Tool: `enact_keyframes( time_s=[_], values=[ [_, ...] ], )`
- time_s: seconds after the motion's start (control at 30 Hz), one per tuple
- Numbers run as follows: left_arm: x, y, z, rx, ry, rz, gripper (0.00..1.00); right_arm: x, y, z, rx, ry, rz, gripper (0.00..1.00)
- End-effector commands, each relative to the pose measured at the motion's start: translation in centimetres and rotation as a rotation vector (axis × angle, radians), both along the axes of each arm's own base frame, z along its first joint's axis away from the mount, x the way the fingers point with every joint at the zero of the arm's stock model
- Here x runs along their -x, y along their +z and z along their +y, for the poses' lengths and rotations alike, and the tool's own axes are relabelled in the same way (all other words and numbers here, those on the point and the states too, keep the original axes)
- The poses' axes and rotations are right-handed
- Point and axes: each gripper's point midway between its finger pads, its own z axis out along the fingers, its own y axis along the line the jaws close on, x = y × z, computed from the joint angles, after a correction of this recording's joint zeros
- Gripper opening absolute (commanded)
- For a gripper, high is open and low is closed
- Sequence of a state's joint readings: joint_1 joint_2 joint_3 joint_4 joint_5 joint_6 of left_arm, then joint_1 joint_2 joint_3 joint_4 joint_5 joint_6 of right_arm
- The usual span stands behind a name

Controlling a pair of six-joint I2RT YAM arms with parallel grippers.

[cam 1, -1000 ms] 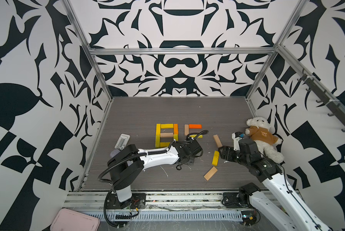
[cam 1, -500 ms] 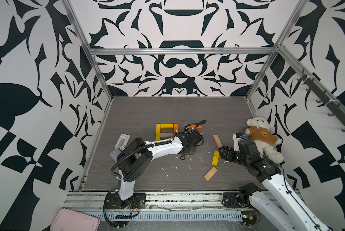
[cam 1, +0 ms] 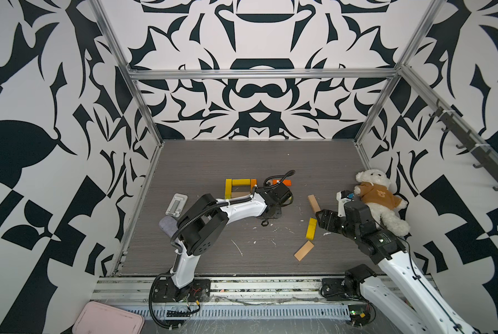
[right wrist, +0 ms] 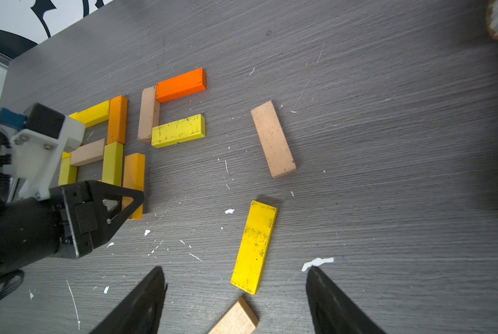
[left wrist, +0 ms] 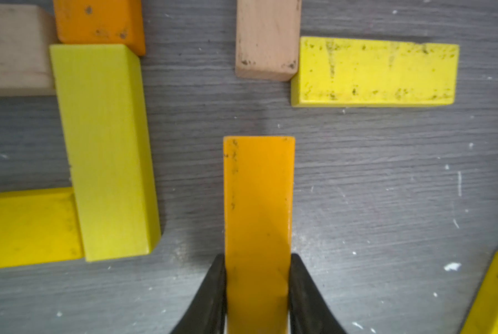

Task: Assemble the number 8 with building blocks
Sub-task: Assemble the building block at the center of the board.

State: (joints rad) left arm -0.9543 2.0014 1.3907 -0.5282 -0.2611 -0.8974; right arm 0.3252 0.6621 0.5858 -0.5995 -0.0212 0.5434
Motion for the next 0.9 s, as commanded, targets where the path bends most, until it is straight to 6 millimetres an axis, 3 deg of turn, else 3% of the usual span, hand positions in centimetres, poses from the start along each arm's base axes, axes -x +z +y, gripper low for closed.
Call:
enact_keyframes(
  time_s=[0.0,0.87],
  values=[
    [-0.5,-0.3,-0.1,-0.001,0.027,0.017,0.30,-0.8,1.0,0.0,-0.005,-0.012,-0.045,0.80],
    [-2.8,-1.3,-0.3,-0.016,0.032,0.014,0.39,-0.9,0.7,0.0,0.003,-0.014,-0.042,0.79]
  ],
)
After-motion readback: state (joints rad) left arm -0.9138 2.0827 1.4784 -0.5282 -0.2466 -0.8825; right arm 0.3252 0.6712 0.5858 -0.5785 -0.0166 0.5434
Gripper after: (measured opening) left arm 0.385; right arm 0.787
